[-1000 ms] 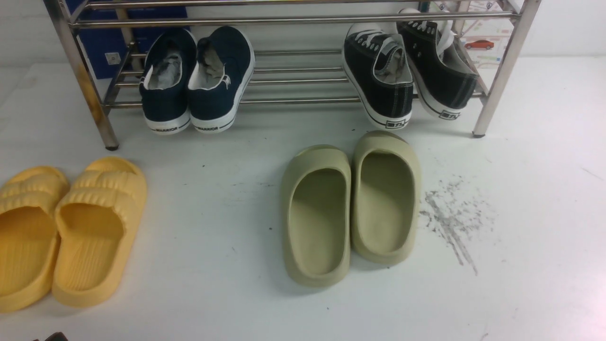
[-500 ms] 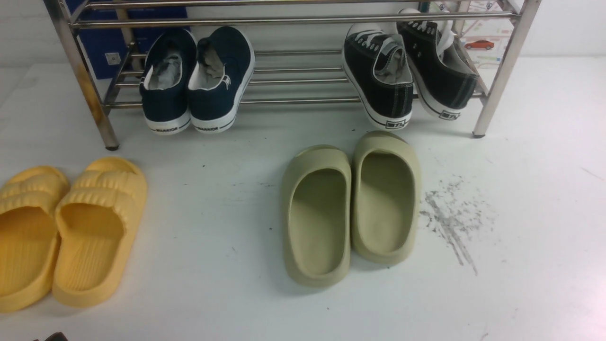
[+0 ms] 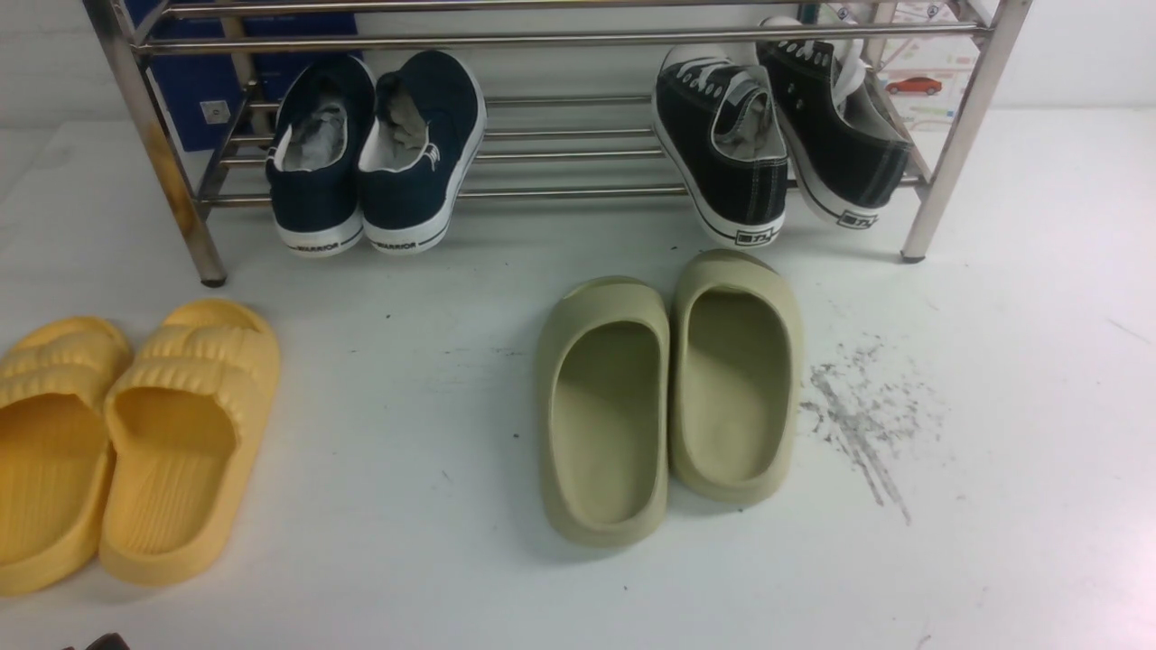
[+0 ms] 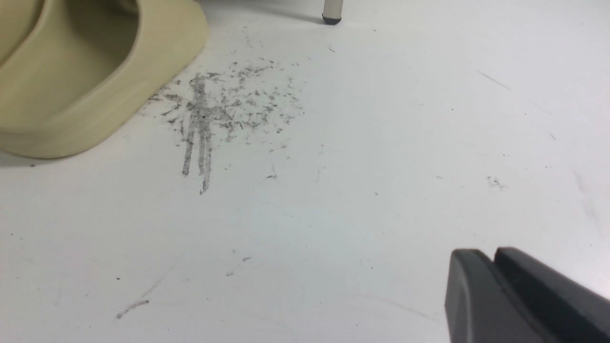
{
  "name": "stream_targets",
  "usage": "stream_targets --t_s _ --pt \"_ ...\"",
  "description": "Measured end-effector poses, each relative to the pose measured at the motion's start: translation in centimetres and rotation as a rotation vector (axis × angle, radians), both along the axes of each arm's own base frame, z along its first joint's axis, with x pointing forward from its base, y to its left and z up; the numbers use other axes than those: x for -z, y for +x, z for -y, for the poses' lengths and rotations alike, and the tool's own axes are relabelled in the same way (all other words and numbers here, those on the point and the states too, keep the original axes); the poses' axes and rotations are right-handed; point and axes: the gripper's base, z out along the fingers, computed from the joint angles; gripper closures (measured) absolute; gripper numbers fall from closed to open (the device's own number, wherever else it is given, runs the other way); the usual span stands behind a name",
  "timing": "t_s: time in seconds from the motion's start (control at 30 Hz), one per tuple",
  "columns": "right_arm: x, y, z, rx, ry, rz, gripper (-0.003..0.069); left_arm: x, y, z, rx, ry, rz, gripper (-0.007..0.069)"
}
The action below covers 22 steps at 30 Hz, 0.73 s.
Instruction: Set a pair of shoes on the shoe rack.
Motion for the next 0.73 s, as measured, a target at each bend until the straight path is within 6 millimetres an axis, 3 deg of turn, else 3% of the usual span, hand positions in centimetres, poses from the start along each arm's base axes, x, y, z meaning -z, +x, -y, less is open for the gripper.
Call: stream_targets --t_s 0.73 --pt "0.0 0.0 0.0 0.0 0.0 0.0 0.0545 0.0 0.0 0.0 0.0 0.0 0.0 0.0386"
